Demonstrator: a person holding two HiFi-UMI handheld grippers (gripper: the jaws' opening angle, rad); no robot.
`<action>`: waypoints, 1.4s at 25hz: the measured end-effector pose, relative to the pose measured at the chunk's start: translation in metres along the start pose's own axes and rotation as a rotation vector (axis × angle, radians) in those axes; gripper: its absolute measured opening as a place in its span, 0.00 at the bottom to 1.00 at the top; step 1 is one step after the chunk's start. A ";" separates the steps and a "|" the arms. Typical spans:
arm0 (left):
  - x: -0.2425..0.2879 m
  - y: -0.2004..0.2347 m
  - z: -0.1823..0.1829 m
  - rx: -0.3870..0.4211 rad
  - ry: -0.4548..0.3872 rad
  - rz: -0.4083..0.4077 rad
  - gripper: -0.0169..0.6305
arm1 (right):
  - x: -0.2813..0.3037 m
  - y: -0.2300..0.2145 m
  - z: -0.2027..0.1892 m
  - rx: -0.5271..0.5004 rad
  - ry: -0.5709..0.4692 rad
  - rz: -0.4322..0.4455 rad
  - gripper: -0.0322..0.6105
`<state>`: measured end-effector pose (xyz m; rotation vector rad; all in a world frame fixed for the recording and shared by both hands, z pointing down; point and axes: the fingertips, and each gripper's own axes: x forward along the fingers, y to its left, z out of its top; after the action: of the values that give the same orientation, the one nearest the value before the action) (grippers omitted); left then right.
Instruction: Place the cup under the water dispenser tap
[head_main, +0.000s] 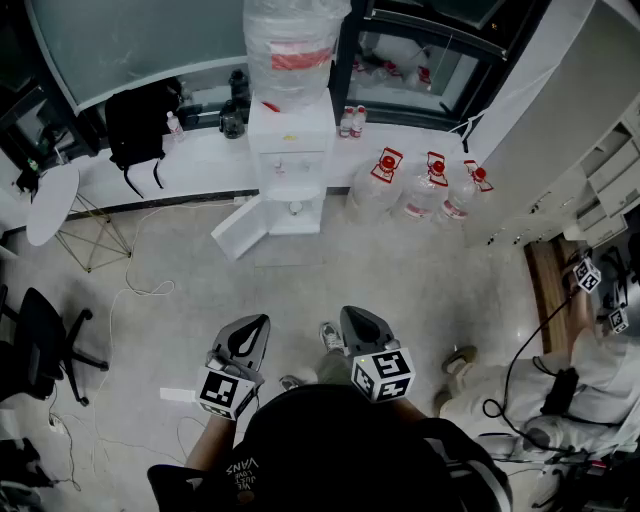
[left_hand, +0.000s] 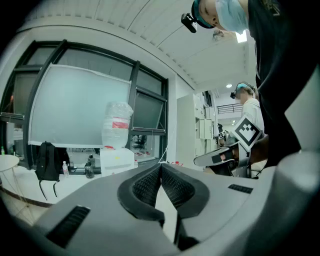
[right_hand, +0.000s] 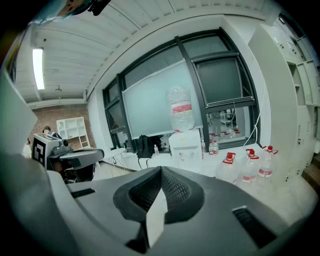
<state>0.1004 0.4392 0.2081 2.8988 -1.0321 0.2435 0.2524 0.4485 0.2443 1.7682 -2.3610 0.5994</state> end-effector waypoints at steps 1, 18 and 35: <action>-0.003 -0.002 0.003 -0.006 -0.004 -0.001 0.06 | -0.001 0.002 -0.001 -0.001 -0.003 0.000 0.11; 0.053 0.019 0.011 -0.056 -0.001 0.041 0.06 | 0.050 -0.033 0.029 -0.027 -0.016 0.053 0.12; 0.200 0.079 0.017 -0.120 -0.014 0.268 0.06 | 0.181 -0.141 0.083 -0.109 0.094 0.269 0.12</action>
<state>0.2056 0.2515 0.2244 2.6560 -1.3866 0.1658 0.3409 0.2221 0.2619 1.3588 -2.5319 0.5596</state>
